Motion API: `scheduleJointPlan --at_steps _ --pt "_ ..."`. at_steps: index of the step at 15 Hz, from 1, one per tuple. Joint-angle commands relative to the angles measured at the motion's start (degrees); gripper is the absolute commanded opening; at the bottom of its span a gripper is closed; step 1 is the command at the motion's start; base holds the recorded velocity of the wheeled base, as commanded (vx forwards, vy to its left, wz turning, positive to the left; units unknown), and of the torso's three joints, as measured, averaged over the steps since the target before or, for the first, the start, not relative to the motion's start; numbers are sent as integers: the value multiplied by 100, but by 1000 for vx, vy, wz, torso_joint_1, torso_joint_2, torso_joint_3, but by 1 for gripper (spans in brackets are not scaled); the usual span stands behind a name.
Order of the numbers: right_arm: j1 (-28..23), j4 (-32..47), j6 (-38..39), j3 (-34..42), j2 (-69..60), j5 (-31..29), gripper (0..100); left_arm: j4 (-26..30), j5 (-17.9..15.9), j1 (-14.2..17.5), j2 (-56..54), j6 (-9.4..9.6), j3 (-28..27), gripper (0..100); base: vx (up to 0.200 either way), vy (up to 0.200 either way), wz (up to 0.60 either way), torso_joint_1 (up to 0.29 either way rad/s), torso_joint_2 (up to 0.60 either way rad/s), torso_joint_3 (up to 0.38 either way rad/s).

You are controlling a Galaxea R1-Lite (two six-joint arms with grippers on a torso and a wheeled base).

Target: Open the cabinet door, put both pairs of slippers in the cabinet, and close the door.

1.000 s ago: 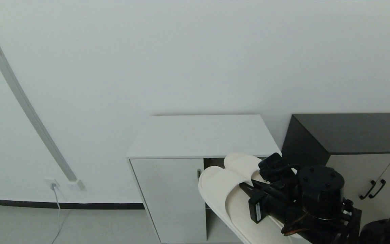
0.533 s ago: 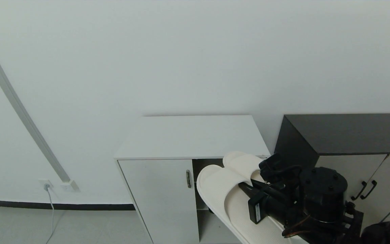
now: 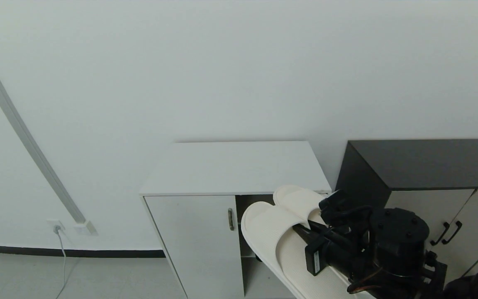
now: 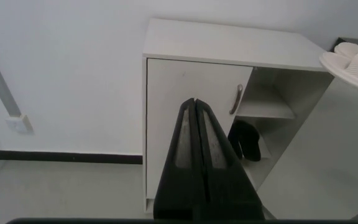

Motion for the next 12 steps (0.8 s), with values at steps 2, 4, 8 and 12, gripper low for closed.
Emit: scheduleJointPlan --at_steps 2,4,8,12 --pt "-2 -31 -7 66 59 -1 0 -7 2 2 -1 -4 1 0 0 0 0 0 0 0" --pt "7 -66 -16 84 67 -1 0 -7 2 2 -1 -4 1 0 0 0 0 0 0 0" --pt "112 -215 -16 102 94 -1 0 1 2 2 -1 -4 1 0 0 0 0 -62 128 78" --pt "112 -242 -16 102 129 -1 0 -7 11 2 -1 -4 1 0 0 0 0 -154 350 187"
